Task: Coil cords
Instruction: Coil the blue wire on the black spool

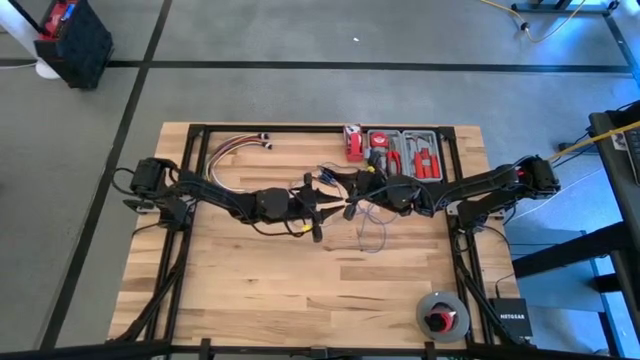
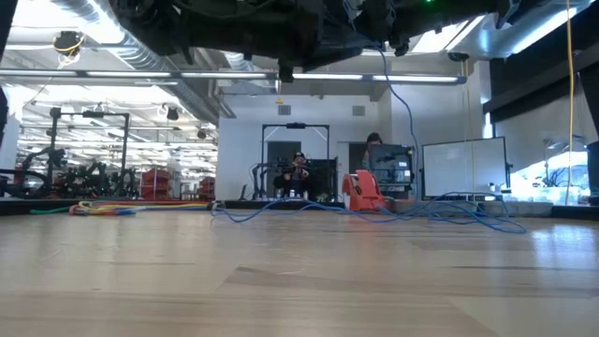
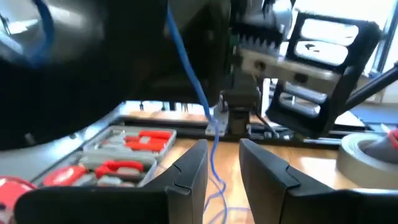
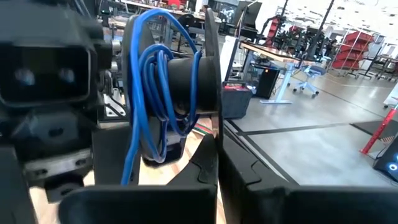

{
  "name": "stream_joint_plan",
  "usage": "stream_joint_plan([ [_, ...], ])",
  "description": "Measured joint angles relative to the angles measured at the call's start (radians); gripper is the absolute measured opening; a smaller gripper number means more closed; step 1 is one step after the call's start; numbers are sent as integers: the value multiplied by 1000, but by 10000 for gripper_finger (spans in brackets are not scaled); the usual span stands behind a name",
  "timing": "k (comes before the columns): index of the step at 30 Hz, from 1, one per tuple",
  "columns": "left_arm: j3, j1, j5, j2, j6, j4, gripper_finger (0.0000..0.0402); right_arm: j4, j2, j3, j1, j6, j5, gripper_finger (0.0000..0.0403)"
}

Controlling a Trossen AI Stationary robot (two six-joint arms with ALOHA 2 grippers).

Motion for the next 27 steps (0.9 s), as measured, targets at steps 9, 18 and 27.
stream_joint_plan([
  [9,1,2,18,-1,-1,32,86,-4,0,0,0,0,-9,1],
  [18,1,3,19,-1,8,86,80,-3,0,0,0,0,-18,1],
  [27,1,14,14,-1,54,44,7,-2,0,0,0,0,-18,1],
])
